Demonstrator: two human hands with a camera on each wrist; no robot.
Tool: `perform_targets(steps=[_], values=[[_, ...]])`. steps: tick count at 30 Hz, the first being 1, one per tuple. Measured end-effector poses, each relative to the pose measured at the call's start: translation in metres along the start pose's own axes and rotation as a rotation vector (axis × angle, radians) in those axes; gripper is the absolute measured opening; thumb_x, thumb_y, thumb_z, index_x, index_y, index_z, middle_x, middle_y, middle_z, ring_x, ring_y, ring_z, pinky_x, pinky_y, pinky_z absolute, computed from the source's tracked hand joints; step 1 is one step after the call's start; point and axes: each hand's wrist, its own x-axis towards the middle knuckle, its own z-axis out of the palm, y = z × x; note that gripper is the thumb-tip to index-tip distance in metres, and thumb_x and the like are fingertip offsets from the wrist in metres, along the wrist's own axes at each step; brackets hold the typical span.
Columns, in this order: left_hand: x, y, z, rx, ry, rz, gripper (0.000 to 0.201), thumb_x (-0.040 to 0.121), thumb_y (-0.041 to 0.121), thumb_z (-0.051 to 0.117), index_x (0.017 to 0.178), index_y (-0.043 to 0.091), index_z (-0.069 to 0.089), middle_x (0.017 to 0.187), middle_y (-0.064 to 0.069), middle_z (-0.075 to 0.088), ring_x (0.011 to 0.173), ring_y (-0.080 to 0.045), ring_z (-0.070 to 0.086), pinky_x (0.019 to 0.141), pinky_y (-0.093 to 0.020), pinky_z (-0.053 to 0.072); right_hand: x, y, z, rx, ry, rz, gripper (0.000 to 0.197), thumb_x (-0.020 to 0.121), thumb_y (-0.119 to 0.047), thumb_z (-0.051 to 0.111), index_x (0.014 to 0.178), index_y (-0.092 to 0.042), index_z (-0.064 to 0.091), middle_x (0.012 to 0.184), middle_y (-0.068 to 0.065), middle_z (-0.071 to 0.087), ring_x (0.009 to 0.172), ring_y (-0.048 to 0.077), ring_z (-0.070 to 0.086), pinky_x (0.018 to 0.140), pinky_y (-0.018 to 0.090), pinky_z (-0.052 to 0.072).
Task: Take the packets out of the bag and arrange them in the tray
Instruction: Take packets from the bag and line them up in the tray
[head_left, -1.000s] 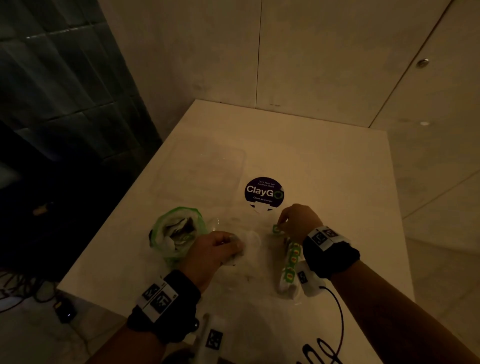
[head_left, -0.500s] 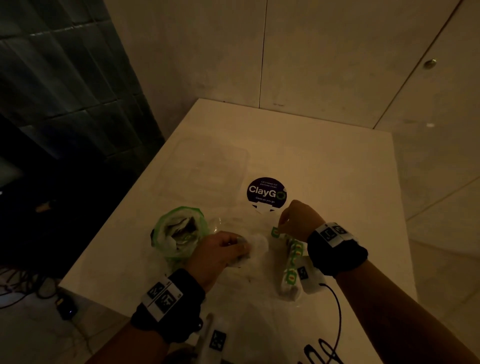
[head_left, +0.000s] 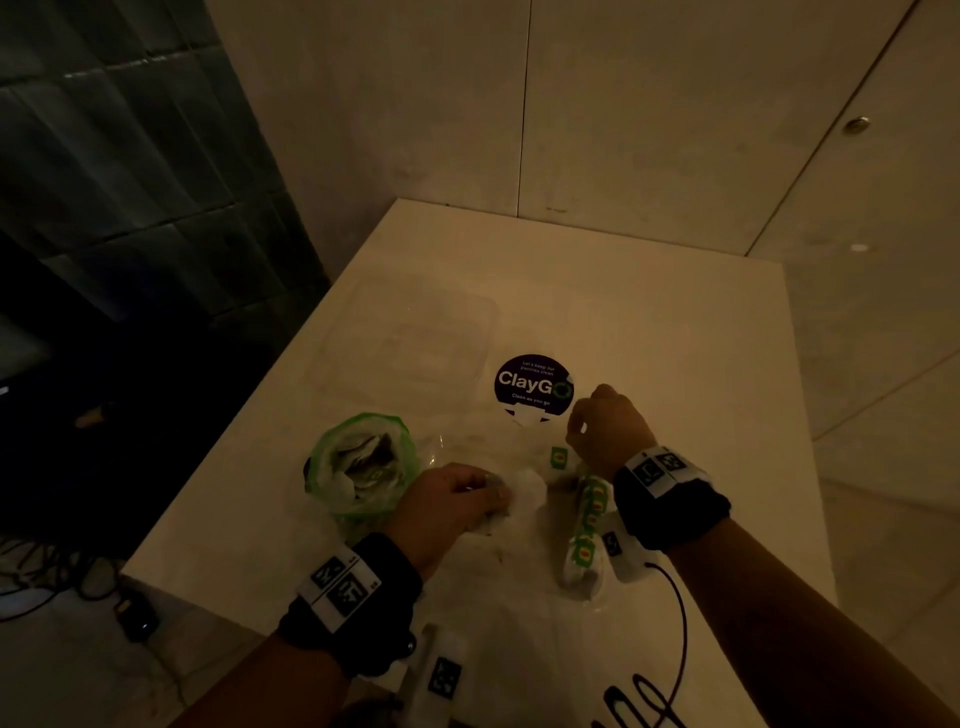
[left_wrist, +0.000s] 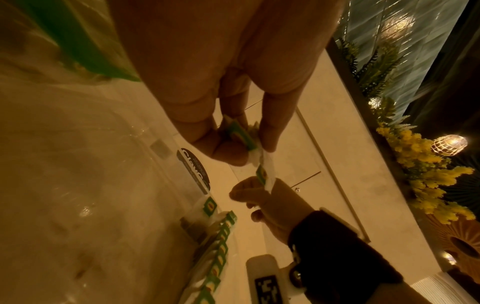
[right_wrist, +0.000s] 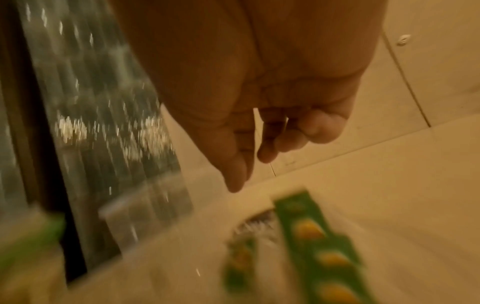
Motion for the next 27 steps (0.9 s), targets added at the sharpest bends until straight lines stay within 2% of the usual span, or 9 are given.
perform_targets(steps=[3, 6, 10, 12, 15, 18, 22, 24, 27], values=[[0.0, 0.003, 0.003, -0.084, -0.025, -0.029, 0.013, 0.086, 0.005, 0.062, 0.077, 0.008, 0.071, 0.068, -0.006, 0.07, 0.058, -0.013, 0.063, 0.052, -0.022, 0.049, -0.022, -0.001, -0.015, 0.305, 0.025, -0.186, 0.021, 0.084, -0.013, 0.066, 0.103, -0.023, 0.063, 0.103, -0.002, 0.051, 0.088, 0.015, 0.054, 0.08, 0.03, 0.048], [0.001, 0.008, 0.006, -0.223, -0.051, -0.104, 0.015, 0.091, 0.008, 0.055, 0.083, 0.004, 0.067, 0.068, -0.005, 0.067, 0.055, -0.009, 0.061, 0.05, -0.019, 0.049, -0.056, -0.013, -0.025, 0.595, -0.124, -0.456, 0.038, 0.081, -0.003, 0.069, 0.11, -0.026, 0.06, 0.105, -0.011, 0.051, 0.084, -0.001, 0.054, 0.07, 0.013, 0.045], [0.001, 0.012, 0.008, -0.238, -0.168, -0.202, 0.022, 0.093, 0.014, 0.051, 0.081, 0.006, 0.067, 0.071, -0.004, 0.058, 0.065, -0.012, 0.049, 0.057, -0.021, 0.041, -0.068, -0.018, -0.012, 0.584, -0.043, -0.652, 0.021, 0.083, -0.015, 0.07, 0.102, -0.025, 0.069, 0.108, -0.005, 0.057, 0.094, 0.007, 0.058, 0.072, 0.02, 0.05], [0.002, 0.011, 0.009, -0.225, -0.161, -0.222, 0.021, 0.093, 0.016, 0.054, 0.081, 0.007, 0.069, 0.076, -0.005, 0.062, 0.069, -0.013, 0.051, 0.059, -0.022, 0.042, -0.064, -0.014, -0.009, 0.626, 0.016, -0.574, 0.015, 0.084, -0.01, 0.069, 0.092, -0.022, 0.072, 0.103, -0.006, 0.061, 0.088, 0.008, 0.061, 0.072, 0.025, 0.053], [0.006, 0.006, 0.007, -0.186, -0.087, -0.219, 0.02, 0.092, 0.008, 0.049, 0.086, 0.001, 0.067, 0.09, -0.012, 0.068, 0.08, -0.019, 0.061, 0.055, -0.023, 0.05, -0.054, -0.007, -0.015, 0.737, 0.022, -0.3, 0.019, 0.087, -0.003, 0.062, 0.089, -0.019, 0.072, 0.088, -0.002, 0.066, 0.069, 0.006, 0.064, 0.069, 0.028, 0.055], [0.009, 0.001, 0.004, -0.135, -0.028, -0.21, 0.032, 0.086, -0.012, 0.034, 0.087, -0.005, 0.065, 0.108, -0.021, 0.061, 0.085, -0.026, 0.06, 0.054, -0.023, 0.055, -0.037, 0.002, -0.017, 0.499, -0.062, -0.107, 0.02, 0.09, -0.005, 0.055, 0.102, -0.014, 0.068, 0.073, -0.005, 0.063, 0.055, 0.0, 0.057, 0.057, 0.009, 0.045], [0.009, -0.004, 0.004, -0.057, 0.016, -0.184, 0.038, 0.083, -0.021, 0.031, 0.095, -0.005, 0.064, 0.115, -0.022, 0.057, 0.076, -0.025, 0.06, 0.057, -0.023, 0.056, -0.023, -0.007, -0.003, 0.241, -0.19, -0.043, 0.012, 0.085, -0.008, 0.06, 0.095, -0.014, 0.057, 0.094, 0.006, 0.064, 0.075, 0.02, 0.063, 0.063, 0.025, 0.052], [0.009, -0.005, 0.003, -0.04, 0.018, -0.177, 0.037, 0.084, -0.021, 0.034, 0.103, -0.006, 0.062, 0.114, -0.019, 0.055, 0.076, -0.026, 0.063, 0.062, -0.024, 0.057, -0.019, -0.012, 0.007, 0.175, -0.233, -0.018, 0.011, 0.083, -0.008, 0.062, 0.085, -0.017, 0.056, 0.096, 0.005, 0.062, 0.08, 0.02, 0.062, 0.066, 0.027, 0.053], [0.007, -0.006, 0.002, -0.095, -0.034, -0.155, 0.025, 0.086, -0.017, 0.044, 0.097, -0.003, 0.062, 0.101, -0.018, 0.063, 0.085, -0.024, 0.067, 0.068, -0.026, 0.057, -0.016, -0.014, 0.014, 0.178, -0.242, 0.03, 0.008, 0.083, -0.007, 0.06, 0.085, -0.014, 0.059, 0.098, 0.007, 0.063, 0.09, 0.024, 0.062, 0.083, 0.036, 0.055]])
